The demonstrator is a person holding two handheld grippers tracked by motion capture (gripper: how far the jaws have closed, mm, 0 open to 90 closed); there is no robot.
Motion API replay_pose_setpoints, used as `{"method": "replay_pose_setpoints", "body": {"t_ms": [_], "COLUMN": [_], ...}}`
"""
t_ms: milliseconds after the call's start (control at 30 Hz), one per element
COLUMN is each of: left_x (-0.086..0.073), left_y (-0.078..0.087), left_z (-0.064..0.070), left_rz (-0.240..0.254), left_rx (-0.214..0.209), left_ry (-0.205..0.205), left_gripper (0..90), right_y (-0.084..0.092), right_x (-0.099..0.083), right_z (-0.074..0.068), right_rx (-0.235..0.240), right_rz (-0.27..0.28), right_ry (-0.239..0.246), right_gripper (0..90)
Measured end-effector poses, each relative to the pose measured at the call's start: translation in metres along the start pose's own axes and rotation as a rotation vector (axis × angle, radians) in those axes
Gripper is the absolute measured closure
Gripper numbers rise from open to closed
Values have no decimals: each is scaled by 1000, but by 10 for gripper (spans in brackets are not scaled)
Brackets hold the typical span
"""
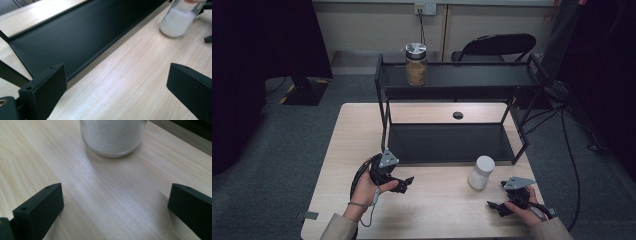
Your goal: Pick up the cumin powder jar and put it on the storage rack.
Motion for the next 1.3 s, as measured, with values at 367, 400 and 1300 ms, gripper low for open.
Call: {"method": "replay_pose_setpoints", "body": {"t_ms": [367,400,1300], "left_x": [-18,-22,-67], "left_y": [-8,-9,-32], "left_z": [1,1,5], "left_rz": [-11,-13,-65], "left_rx": [-10,-13,3], "left_ry": [14,17,-16], "left_gripper": [21,21,31], "right_y": [0,0,0], "right_x": [0,0,0], "right_z": [0,0,0], "right_rx": [0,0,0], "right_rz": [-2,-1,-1], "right_ry": [1,1,1], "right_gripper": [0,0,0]}}
Point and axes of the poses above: each handheld gripper's, and its own axes: y roughly backward along the jaws, x roughly out of its top, z roughly to its right, the point moved 1 cm from there along -y, roughly forward along the jaws
